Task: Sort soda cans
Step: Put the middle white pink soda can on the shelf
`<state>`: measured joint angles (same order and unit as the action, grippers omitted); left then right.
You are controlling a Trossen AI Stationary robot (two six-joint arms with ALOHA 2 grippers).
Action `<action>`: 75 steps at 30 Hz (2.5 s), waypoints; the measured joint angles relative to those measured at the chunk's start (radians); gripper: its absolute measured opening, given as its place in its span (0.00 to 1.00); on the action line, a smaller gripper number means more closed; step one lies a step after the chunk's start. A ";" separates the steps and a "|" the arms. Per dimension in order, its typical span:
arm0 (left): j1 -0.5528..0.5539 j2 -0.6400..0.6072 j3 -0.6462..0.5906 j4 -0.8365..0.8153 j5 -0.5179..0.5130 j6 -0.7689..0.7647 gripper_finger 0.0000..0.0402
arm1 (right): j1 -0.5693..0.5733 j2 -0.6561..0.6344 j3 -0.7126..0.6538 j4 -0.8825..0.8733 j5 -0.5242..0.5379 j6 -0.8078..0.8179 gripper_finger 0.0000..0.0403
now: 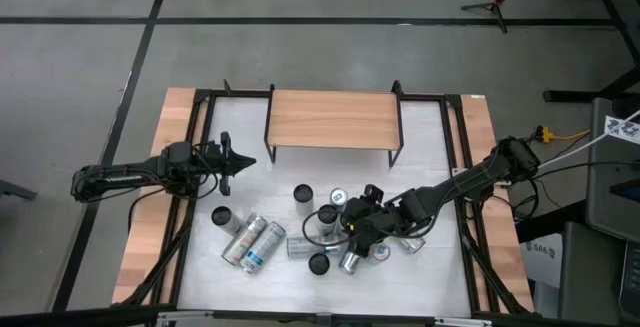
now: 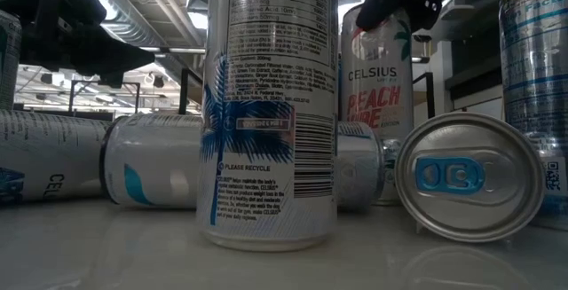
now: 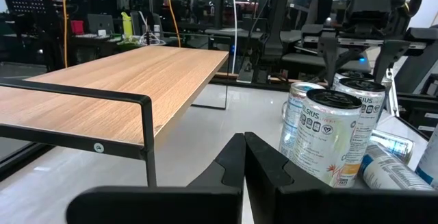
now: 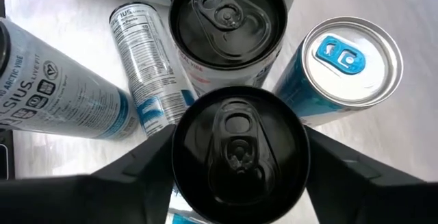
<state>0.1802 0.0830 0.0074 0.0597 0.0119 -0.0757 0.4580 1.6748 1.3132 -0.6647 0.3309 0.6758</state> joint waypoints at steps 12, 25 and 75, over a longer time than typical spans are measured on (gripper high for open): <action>0.000 0.000 0.000 0.000 0.000 0.000 0.00 | 0.000 -0.038 -0.001 -0.039 -0.011 0.012 0.63; 0.000 0.000 0.000 0.000 -0.001 0.000 0.00 | -0.038 -0.228 0.039 -0.156 -0.056 0.006 0.63; 0.000 0.000 0.000 0.000 -0.001 0.000 0.00 | -1.106 -0.233 0.497 -0.604 -0.542 -0.972 0.63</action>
<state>0.1800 0.0828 0.0076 0.0597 0.0113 -0.0757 -0.6480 1.4423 1.8105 -1.2690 -0.2109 -0.2960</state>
